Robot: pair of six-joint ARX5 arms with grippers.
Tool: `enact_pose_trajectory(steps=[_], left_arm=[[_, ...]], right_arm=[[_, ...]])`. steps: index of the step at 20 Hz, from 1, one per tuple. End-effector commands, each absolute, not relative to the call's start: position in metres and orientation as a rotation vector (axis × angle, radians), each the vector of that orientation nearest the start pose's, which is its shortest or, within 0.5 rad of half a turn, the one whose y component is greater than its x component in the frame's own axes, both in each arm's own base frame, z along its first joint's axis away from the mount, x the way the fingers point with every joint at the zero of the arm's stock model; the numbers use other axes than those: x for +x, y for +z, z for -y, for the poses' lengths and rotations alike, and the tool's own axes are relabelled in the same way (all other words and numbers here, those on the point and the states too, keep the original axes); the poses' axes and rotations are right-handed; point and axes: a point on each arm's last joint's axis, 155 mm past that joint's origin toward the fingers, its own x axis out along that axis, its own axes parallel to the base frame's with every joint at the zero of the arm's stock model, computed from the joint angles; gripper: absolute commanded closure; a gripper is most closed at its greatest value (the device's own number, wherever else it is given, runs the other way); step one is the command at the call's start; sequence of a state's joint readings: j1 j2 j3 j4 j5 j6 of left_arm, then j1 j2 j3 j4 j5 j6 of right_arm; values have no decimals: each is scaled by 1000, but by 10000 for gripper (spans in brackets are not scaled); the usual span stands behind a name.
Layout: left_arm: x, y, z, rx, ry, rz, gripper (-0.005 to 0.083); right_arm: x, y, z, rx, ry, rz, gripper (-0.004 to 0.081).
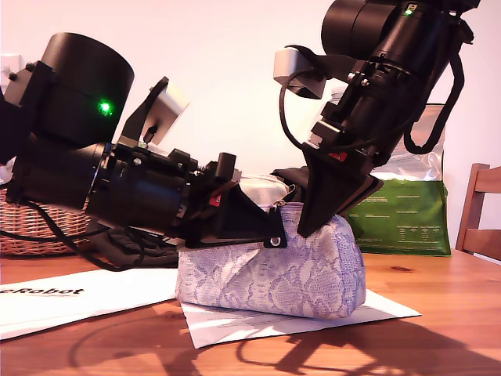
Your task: Open the zipper in the zip bag in front of you
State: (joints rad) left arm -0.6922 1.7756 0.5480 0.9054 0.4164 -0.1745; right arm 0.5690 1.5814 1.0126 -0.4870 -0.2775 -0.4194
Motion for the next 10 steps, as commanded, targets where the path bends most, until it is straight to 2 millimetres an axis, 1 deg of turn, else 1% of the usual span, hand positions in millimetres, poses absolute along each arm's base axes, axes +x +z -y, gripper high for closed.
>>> enact_pose_trajectory(steps=[1, 3, 4, 6, 9, 10], left_arm=[[291, 78, 341, -109, -1070, -423, 679], [291, 80, 344, -109, -1077, -417, 769], [290, 81, 345, -109, -1080, -416, 799], [287, 81, 347, -110, -1096, -419, 798], [275, 83, 351, -130, -1160, -441, 797], [274, 86, 351, -173, -1165, -467, 797]], right_arm=[[292, 66, -247, -510, 985, -920, 783], [293, 66, -247, -510, 985, -920, 783], [293, 66, -247, -510, 985, -920, 783], [293, 66, -247, -511, 984, -920, 783], [293, 65, -246, -513, 982, -921, 783], [292, 65, -246, -514, 982, -923, 783]])
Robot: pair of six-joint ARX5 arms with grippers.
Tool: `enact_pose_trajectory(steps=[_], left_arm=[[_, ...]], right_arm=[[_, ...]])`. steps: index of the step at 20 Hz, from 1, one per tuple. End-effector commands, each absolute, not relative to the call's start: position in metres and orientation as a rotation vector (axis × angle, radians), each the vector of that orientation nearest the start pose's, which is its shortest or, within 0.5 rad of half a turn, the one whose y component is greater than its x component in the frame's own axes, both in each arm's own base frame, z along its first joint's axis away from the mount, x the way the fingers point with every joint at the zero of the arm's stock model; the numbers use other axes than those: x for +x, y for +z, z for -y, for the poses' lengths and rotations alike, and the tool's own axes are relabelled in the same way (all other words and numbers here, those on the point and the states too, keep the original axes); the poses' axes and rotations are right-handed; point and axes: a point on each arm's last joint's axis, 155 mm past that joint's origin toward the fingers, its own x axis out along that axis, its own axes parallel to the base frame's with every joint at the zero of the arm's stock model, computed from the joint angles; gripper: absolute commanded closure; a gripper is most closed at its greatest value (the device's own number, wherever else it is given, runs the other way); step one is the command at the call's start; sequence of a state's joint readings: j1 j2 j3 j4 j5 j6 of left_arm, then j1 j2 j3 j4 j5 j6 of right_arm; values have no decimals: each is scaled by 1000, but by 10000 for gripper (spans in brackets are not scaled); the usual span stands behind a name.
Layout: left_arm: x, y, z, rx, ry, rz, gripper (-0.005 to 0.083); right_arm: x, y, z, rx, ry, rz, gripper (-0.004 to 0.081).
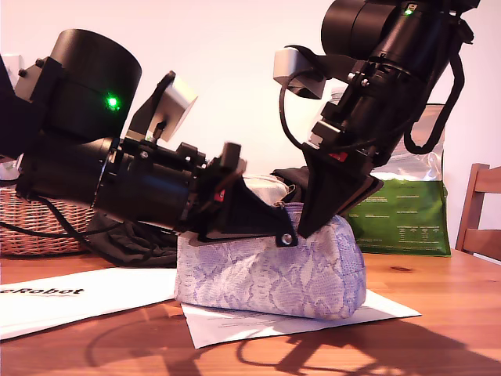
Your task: Open the zipper in the zip bag in front of you
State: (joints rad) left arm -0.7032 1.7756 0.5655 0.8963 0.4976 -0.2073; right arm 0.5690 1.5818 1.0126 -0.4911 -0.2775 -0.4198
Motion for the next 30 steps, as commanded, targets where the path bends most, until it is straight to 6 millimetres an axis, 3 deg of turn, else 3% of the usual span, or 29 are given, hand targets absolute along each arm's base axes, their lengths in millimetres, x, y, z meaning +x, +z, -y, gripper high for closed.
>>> enact_pose_trajectory(steps=[1, 13, 30], left_arm=[[274, 88, 350, -183, -1161, -475, 797], [287, 94, 313, -195, -1051, -578, 797], [330, 93, 261, -237, -896, -577, 797]], right_arm=[[293, 65, -246, -516, 979, -924, 783], [305, 61, -230, -589, 882, -927, 783], [304, 56, -219, -617, 846, -963, 783]])
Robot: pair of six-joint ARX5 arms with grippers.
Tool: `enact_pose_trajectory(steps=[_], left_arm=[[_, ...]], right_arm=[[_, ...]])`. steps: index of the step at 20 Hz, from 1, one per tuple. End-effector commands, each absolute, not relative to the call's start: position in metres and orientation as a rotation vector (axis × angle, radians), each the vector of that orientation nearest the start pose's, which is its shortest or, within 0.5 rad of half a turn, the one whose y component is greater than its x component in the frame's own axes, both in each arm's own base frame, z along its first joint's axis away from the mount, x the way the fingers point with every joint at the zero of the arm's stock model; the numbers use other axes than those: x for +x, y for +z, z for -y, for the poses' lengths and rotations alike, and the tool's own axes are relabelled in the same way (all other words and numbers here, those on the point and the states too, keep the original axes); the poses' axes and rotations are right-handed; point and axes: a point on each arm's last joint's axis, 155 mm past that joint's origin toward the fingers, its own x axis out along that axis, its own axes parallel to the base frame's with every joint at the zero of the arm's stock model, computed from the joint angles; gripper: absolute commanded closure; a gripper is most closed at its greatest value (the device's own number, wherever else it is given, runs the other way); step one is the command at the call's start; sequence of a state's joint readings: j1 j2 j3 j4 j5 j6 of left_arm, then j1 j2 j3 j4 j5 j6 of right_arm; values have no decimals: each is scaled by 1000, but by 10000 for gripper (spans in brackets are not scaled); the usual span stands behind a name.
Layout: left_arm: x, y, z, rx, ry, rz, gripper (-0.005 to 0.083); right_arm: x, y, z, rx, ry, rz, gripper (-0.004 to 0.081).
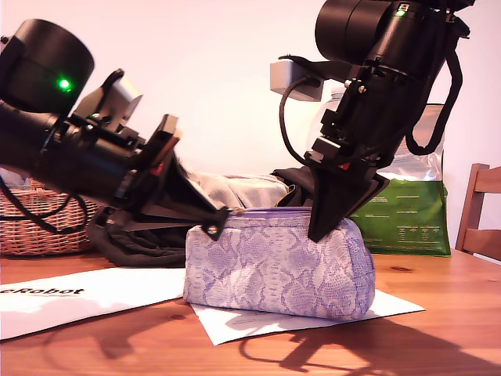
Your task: Open the zipper in the zip bag in front of you
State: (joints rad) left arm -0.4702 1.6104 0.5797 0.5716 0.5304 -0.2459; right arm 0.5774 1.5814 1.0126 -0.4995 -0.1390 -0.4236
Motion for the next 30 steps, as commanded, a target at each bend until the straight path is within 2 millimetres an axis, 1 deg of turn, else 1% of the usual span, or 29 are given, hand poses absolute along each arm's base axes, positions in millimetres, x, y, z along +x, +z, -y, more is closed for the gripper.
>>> enact_pose_trajectory(steps=[1, 5, 8, 11, 13, 17, 18, 21, 22, 23, 25, 28, 29, 30], left_arm=[[334, 92, 257, -241, -882, -577, 797], [346, 87, 235, -258, -817, -593, 797], [350, 76, 218, -271, -764, -641, 797], [349, 60, 203, -253, -715, -698, 797], [348, 54, 198, -244, -697, -725, 797], [348, 54, 198, -238, -701, -722, 796], [347, 54, 199, -239, -706, -720, 753], [348, 58, 201, -240, -719, -705, 458], [348, 59, 202, -234, -726, -699, 406], [349, 61, 202, -235, -731, -690, 396], [347, 72, 207, -244, -770, -663, 398], [346, 96, 209, -245, -798, -606, 442], [345, 104, 209, -242, -803, -583, 443], [345, 111, 209, -240, -806, -566, 442]], right_arm=[[303, 56, -219, -618, 846, -964, 783], [303, 56, -218, -618, 846, -968, 783], [303, 56, -218, -617, 845, -967, 783], [304, 56, -217, -615, 841, -968, 783], [305, 56, -217, -614, 840, -967, 783], [304, 56, -217, -614, 842, -967, 783], [304, 56, -217, -614, 842, -966, 783], [304, 56, -217, -614, 842, -967, 783], [304, 56, -217, -614, 842, -967, 783], [304, 56, -217, -614, 842, -967, 783], [304, 56, -218, -613, 846, -966, 783], [305, 58, -221, -608, 851, -954, 771], [305, 58, -222, -608, 854, -952, 731], [304, 58, -223, -610, 857, -952, 659]])
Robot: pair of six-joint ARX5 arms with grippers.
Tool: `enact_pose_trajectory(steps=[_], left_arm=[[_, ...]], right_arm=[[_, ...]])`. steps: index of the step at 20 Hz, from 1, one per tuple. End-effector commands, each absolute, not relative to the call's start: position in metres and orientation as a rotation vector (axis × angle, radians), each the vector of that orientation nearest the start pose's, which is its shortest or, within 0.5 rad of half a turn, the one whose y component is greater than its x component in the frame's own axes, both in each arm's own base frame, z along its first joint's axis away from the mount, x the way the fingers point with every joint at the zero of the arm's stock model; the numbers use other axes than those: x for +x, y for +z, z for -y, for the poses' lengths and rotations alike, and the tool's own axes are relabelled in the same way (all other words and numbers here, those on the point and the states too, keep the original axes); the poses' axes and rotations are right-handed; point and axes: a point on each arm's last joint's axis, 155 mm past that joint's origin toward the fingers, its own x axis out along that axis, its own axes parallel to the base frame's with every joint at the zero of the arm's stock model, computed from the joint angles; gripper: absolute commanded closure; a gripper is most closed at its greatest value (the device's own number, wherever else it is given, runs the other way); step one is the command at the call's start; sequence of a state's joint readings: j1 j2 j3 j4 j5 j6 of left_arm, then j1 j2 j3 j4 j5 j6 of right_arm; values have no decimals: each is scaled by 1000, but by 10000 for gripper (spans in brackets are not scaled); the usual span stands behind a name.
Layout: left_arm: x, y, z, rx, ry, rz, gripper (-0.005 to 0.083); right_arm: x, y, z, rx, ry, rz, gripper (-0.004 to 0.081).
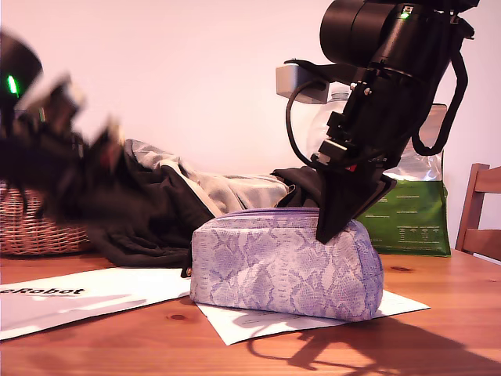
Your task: Open the zipper in the zip bag in front of you
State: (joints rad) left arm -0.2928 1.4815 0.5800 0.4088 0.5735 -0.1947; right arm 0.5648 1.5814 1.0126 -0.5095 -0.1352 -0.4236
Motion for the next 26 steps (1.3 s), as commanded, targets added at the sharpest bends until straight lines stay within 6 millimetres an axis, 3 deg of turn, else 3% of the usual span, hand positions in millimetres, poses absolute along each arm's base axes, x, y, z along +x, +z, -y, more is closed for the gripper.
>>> enact_pose_trajectory(steps=[1, 3, 6, 10, 14, 16, 17, 18, 19, 20, 21, 23, 26], left_arm=[[345, 116, 209, -238, -808, -551, 443], [345, 120, 209, -234, -810, -540, 442], [344, 118, 209, -235, -809, -551, 443], [344, 118, 209, -235, -810, -550, 443], [343, 119, 210, -237, -818, -547, 460], [337, 124, 215, -245, -858, -548, 547], [333, 127, 216, -249, -878, -548, 627], [330, 132, 217, -249, -886, -541, 735], [329, 138, 216, -246, -884, -530, 800], [328, 145, 214, -240, -874, -512, 793], [329, 152, 210, -226, -848, -492, 793], [333, 159, 200, -151, -777, -449, 793], [336, 167, 188, -105, -700, -418, 793]], right_arm=[[303, 58, -223, -611, 861, -954, 561], [300, 57, -226, -606, 863, -958, 394], [296, 59, -232, -609, 884, -951, 284], [289, 76, -242, -589, 929, -913, 273], [284, 104, -236, -581, 920, -859, 270], [275, 120, -231, -578, 921, -840, 272], [269, 126, -228, -569, 925, -840, 288], [263, 132, -226, -550, 923, -845, 355], [259, 138, -223, -523, 911, -851, 488], [257, 143, -224, -502, 912, -842, 679], [257, 148, -226, -428, 888, -850, 785], [271, 161, -232, -343, 834, -803, 784], [314, 180, -230, -253, 657, -644, 783]])
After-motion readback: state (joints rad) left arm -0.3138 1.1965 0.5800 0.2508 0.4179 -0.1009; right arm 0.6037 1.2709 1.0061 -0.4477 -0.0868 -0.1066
